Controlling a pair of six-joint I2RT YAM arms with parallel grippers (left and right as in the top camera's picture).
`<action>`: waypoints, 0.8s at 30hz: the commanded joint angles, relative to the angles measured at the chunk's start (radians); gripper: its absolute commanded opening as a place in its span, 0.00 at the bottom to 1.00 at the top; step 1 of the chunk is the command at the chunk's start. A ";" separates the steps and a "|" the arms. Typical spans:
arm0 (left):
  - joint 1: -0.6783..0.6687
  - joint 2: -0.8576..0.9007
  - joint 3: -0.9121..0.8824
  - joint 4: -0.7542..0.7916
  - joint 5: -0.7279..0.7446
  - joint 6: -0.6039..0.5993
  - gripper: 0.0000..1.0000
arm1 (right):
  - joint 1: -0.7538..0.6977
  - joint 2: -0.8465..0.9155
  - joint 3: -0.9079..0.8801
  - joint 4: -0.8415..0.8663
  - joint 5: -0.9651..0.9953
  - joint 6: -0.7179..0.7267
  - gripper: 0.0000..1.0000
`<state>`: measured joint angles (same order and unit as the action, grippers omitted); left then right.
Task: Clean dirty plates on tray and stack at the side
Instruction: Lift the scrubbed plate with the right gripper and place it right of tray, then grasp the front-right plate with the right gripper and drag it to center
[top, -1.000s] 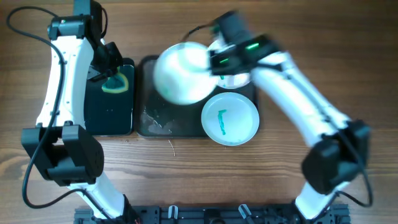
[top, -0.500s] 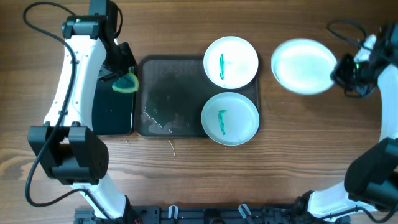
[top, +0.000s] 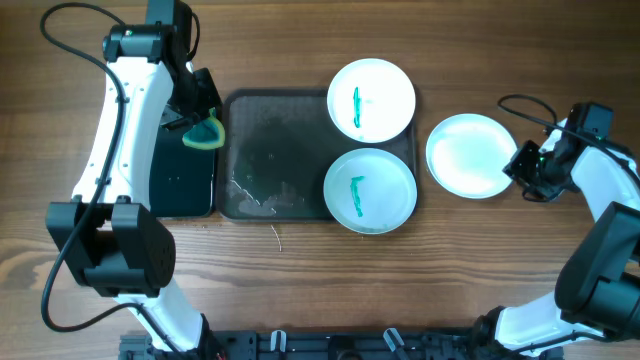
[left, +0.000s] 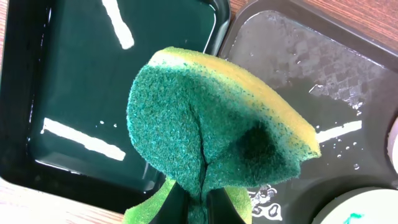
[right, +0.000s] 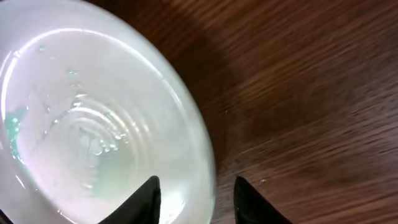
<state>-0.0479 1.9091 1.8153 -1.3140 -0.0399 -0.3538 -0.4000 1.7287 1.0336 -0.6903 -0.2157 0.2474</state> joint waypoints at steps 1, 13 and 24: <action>-0.007 -0.016 0.018 0.005 0.005 0.009 0.04 | 0.010 -0.026 0.140 -0.144 -0.163 -0.102 0.41; -0.071 -0.016 0.018 0.005 0.050 0.142 0.04 | 0.461 -0.074 0.095 -0.303 -0.195 -0.115 0.38; -0.085 -0.016 0.018 0.023 0.050 0.141 0.04 | 0.656 -0.065 -0.043 -0.158 0.068 0.150 0.26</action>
<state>-0.1337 1.9091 1.8153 -1.2949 -0.0017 -0.2363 0.2340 1.6566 1.0199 -0.8825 -0.2073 0.3241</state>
